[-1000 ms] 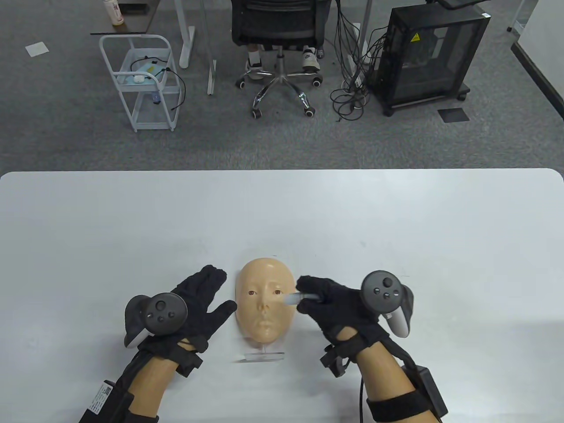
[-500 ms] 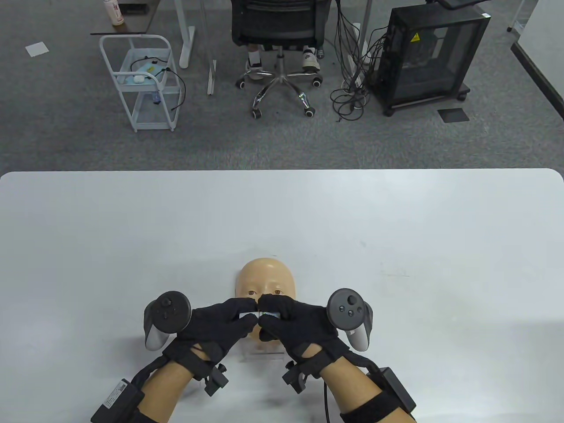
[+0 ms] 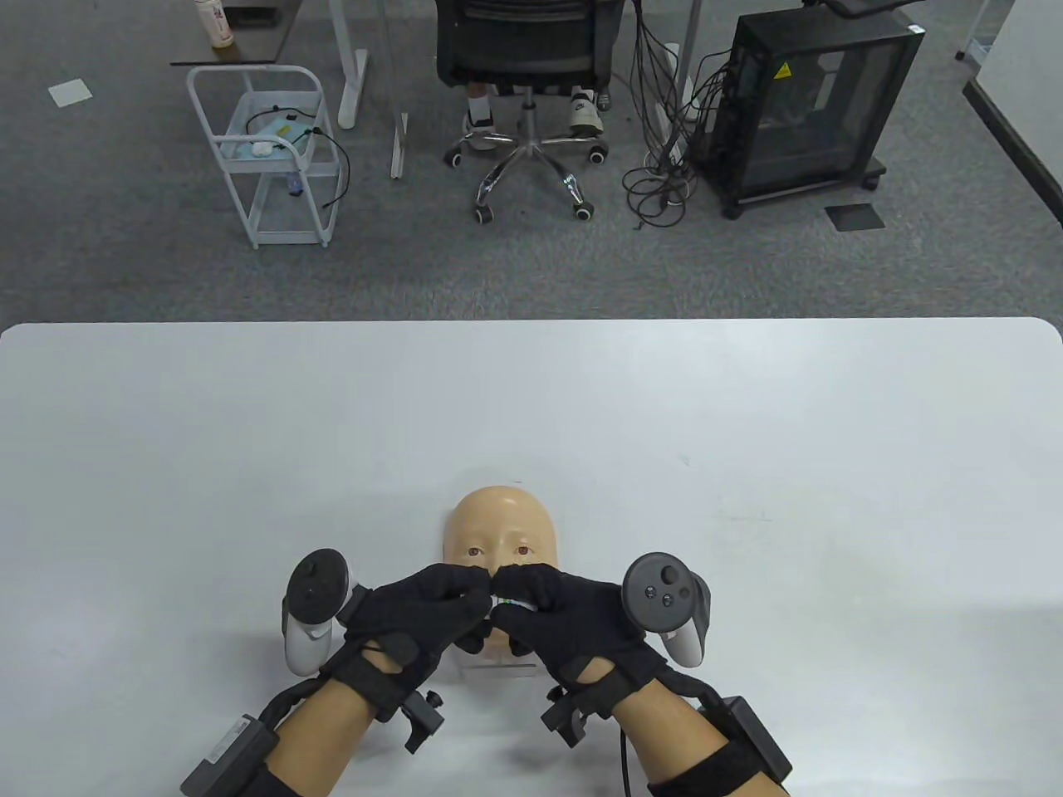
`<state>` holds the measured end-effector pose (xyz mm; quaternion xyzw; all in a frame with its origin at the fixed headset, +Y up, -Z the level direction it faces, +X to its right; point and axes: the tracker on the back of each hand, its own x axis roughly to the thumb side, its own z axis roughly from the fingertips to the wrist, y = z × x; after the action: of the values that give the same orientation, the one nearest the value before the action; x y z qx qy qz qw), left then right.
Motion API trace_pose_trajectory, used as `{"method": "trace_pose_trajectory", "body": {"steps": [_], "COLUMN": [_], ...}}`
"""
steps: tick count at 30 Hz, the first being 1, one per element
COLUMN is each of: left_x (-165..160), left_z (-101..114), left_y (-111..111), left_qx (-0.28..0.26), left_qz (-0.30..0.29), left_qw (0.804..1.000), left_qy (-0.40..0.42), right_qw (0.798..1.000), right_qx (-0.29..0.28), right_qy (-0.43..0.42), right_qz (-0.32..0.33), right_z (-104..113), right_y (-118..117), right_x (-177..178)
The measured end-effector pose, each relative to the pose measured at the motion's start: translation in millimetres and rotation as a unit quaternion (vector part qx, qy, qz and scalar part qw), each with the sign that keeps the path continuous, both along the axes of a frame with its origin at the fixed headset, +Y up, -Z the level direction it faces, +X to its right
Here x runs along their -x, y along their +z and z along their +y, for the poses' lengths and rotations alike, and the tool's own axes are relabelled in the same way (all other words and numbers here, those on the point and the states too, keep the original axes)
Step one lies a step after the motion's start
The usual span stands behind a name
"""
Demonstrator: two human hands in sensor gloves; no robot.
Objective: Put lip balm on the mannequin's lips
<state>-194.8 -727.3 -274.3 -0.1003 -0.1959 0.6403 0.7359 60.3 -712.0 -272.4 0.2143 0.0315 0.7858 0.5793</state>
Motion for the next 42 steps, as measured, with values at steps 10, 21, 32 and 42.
{"method": "trace_pose_trajectory", "body": {"steps": [10, 21, 32, 42], "left_x": [36, 34, 34, 32], "left_z": [11, 2, 3, 1], "left_y": [-11, -13, -12, -11], "left_qx": [-0.017, -0.007, -0.007, 0.012], "left_qz": [0.047, 0.050, 0.050, 0.046], "left_qw": [0.999, 0.999, 0.998, 0.998], "left_qy": [0.015, 0.020, 0.028, 0.040], "right_qw": [0.996, 0.816, 0.786, 0.796], "right_qx": [0.041, 0.166, 0.180, 0.169], "right_qy": [0.046, 0.495, 0.532, 0.525], "right_qz": [-0.058, -0.248, -0.259, -0.249], "right_z": [0, -32, -42, -29], "right_y": [-16, -51, -54, -46], "right_x": [-41, -109, -108, -104]}}
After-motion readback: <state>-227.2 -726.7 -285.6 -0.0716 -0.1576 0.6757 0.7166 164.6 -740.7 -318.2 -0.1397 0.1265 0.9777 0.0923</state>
